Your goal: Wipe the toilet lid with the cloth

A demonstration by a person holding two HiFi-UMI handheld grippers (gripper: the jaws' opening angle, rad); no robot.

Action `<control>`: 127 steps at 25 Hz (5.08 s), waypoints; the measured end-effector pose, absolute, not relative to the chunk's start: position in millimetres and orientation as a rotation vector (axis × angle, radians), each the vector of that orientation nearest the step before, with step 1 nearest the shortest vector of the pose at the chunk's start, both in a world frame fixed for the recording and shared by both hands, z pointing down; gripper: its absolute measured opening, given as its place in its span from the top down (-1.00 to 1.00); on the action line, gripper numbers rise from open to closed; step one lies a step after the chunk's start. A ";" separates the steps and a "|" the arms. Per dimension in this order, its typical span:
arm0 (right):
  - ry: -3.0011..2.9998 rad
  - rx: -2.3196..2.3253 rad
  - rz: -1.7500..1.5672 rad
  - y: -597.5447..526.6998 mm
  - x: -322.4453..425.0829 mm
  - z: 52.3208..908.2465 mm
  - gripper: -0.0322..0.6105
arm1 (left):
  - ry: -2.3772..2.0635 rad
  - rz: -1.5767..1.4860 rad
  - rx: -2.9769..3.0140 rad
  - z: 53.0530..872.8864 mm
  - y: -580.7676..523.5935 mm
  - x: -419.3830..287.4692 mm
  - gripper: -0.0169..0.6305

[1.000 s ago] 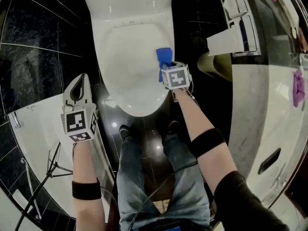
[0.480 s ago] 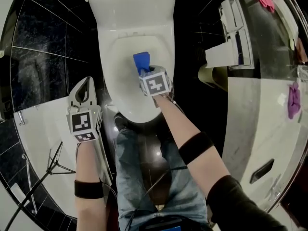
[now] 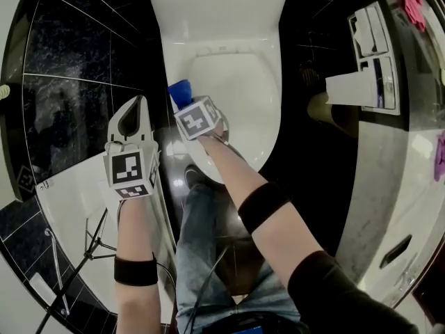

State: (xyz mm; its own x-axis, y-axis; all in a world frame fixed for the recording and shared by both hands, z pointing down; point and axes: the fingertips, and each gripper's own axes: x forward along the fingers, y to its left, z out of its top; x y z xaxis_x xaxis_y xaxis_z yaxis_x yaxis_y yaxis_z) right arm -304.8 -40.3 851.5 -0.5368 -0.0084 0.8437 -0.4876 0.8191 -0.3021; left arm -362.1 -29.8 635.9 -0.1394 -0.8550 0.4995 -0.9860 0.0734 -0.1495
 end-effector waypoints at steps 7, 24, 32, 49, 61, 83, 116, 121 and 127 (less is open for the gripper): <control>-2.035 0.535 0.643 -96.2 -238.5 854.3 0.63 | -2.032 0.657 1.864 647.8 -32.8 -364.2 0.95; -1.833 0.806 0.556 -193.9 -51.3 861.3 0.63 | -1.978 0.654 1.907 649.6 -58.7 -327.5 0.95; -2.075 0.693 0.608 -179.4 -165.4 816.9 0.63 | -1.981 0.653 1.903 651.4 -62.4 -336.3 0.95; -2.088 0.456 0.593 -145.6 -304.1 852.8 0.63 | -2.001 0.703 1.880 677.4 -52.8 -383.0 0.95; -1.944 0.745 0.621 -233.2 -118.4 868.6 0.63 | -1.965 0.686 1.912 675.6 -67.7 -347.2 0.95; -2.243 0.829 0.510 -183.2 -58.7 624.3 0.63 | -2.016 0.662 1.900 509.3 -10.6 -309.4 0.95; -2.542 0.837 0.140 -41.0 113.6 259.2 0.63 | -2.197 0.435 1.822 224.3 169.2 -226.2 0.95; -2.547 0.849 0.164 -42.3 116.6 262.9 0.62 | -2.197 0.443 1.850 221.9 163.4 -222.7 0.95; -2.547 0.847 0.197 -47.2 116.4 271.0 0.62 | -2.211 0.506 1.877 218.5 154.3 -217.8 0.95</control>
State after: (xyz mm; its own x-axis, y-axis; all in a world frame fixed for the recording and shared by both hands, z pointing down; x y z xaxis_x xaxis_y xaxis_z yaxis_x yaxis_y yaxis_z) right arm 116.4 -47.2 271.0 -0.7120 -0.5340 0.4559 -0.5978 0.8016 0.0053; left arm -217.8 154.3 218.5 -0.1754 -0.9146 0.3643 -0.9820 0.1364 -0.1304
